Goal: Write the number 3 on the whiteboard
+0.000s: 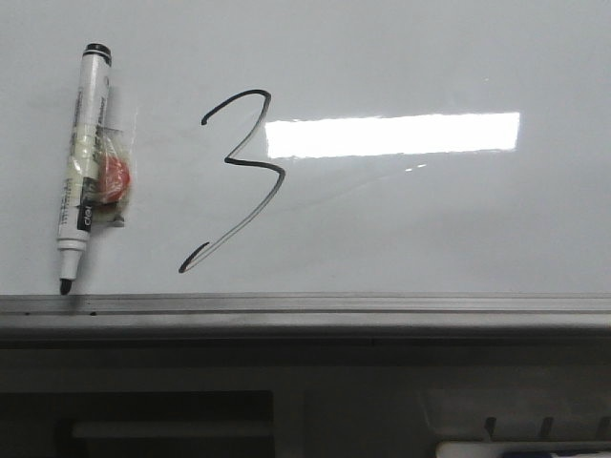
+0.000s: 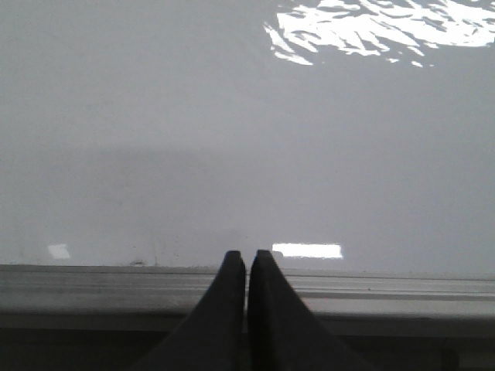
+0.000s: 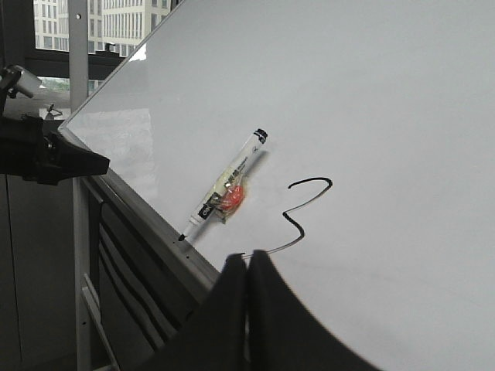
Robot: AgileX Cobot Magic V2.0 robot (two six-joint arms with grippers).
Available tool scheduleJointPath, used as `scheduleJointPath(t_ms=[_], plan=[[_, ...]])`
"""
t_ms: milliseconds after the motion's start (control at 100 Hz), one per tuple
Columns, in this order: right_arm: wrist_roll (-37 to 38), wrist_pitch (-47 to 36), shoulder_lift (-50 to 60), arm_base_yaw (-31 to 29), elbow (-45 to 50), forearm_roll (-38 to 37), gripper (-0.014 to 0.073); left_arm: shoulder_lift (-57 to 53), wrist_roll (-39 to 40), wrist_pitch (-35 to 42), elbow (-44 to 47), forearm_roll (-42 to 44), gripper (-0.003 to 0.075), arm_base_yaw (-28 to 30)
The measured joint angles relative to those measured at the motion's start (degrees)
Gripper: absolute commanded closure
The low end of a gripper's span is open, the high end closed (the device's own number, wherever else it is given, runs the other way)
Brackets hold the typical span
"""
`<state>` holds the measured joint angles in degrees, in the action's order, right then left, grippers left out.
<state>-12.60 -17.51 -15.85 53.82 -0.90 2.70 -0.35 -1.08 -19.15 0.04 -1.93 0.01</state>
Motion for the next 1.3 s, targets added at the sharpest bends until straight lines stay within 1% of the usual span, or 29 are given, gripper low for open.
scheduleJointPath(t_ms=[290,360,510,590,670,810,1070,1210,1300], plan=[[0.1,-0.1,0.0,0.0,0.4,0.0,0.0636,0.0,0.0,0.0,0.0,0.0,0.0741,0.0],[1.2,0.0,0.0,-0.4,0.6,0.0,0.0636,0.0,0.0,0.0,0.0,0.0,0.0741,0.0],[5.7,0.0,0.0,-4.8,0.7,0.0,0.0636,0.0,0.0,0.0,0.0,0.0,0.0741,0.0],[7.6,0.1,0.0,-8.9,0.7,-0.6,0.0636,0.0,0.1,0.0,0.0,0.0,0.0741,0.0],[9.7,0.1,0.0,-13.5,0.7,-2.7,0.0636,0.0,0.1,0.0,0.0,0.0,0.0741,0.0],[13.8,0.7,1.0,-23.6,0.7,-6.0,0.0636,0.0,0.1,0.0,0.0,0.0,0.0741,0.0],[15.1,1.5,8.3,-42.8,0.7,-7.9,0.0636,0.0,0.1,0.0,0.0,0.0,0.0741,0.0],[15.2,3.2,12.0,-50.0,0.7,-9.1,0.0636,0.0,0.1,0.0,0.0,0.0,0.0741,0.0],[15.2,8.3,14.3,-52.9,1.0,-9.3,0.0636,0.0,0.1,0.0,0.0,0.0,0.0741,0.0]])
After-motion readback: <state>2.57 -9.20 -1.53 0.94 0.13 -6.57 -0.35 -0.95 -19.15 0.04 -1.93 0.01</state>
